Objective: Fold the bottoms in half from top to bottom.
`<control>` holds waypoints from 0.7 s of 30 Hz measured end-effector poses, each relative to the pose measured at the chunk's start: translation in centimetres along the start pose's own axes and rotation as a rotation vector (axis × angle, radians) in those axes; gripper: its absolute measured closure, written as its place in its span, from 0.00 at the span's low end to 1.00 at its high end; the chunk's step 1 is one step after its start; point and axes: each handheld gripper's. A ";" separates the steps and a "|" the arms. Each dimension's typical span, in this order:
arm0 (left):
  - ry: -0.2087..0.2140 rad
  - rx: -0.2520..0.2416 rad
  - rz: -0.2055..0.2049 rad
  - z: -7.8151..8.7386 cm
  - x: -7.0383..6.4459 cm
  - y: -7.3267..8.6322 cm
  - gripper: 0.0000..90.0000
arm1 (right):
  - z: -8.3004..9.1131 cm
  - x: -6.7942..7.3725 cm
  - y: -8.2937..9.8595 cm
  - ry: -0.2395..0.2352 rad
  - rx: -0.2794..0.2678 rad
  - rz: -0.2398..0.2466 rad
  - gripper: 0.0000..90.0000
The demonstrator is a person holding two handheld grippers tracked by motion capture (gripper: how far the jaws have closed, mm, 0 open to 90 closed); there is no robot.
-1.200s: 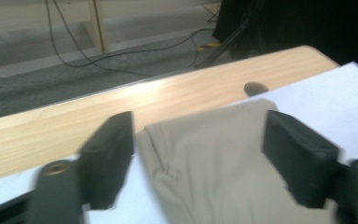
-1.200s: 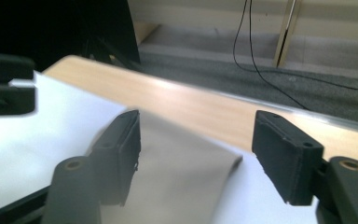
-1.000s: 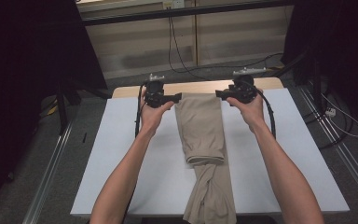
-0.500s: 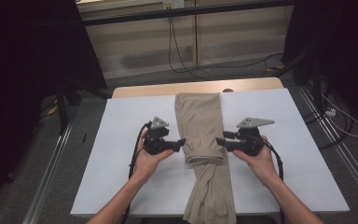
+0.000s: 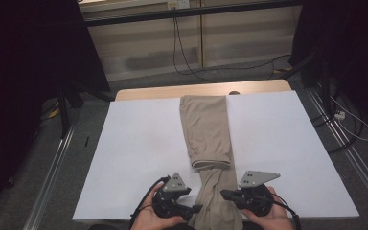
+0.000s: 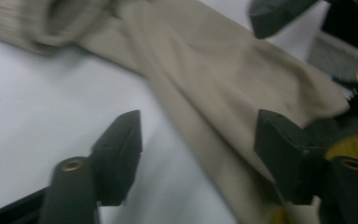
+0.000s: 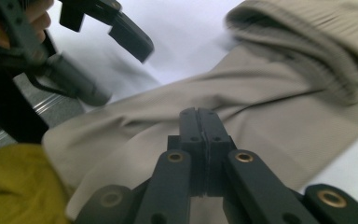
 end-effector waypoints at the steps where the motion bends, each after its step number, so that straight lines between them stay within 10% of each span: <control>1: 0.007 0.001 -0.008 -0.3 -0.2 -0.1 0.31 | -0.2 0.1 0.1 0.001 0.009 0.003 1.00; 8: -0.040 -0.017 0.023 -0.3 1.2 -0.2 0.26 | -1.8 0.9 -1.1 -0.016 0.005 0.059 0.65; 12: -0.180 -0.032 0.069 1.2 3.7 0.8 0.24 | -3.2 2.0 -1.8 -0.071 0.019 0.104 0.55; 17: -0.245 -0.074 0.124 2.1 5.9 1.5 0.19 | -5.4 3.6 -1.1 -0.074 0.116 0.205 0.32; 21: -0.268 -0.085 0.121 2.1 6.4 1.3 0.19 | -6.2 3.7 -0.7 -0.001 0.113 0.241 0.69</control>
Point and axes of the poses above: each handheld gripper's, and its own axes: z roughly backward along the jaws, y roughly out of its underside, x roughly to its left, and after that the axes turned 12 degrees about -z, right-handed
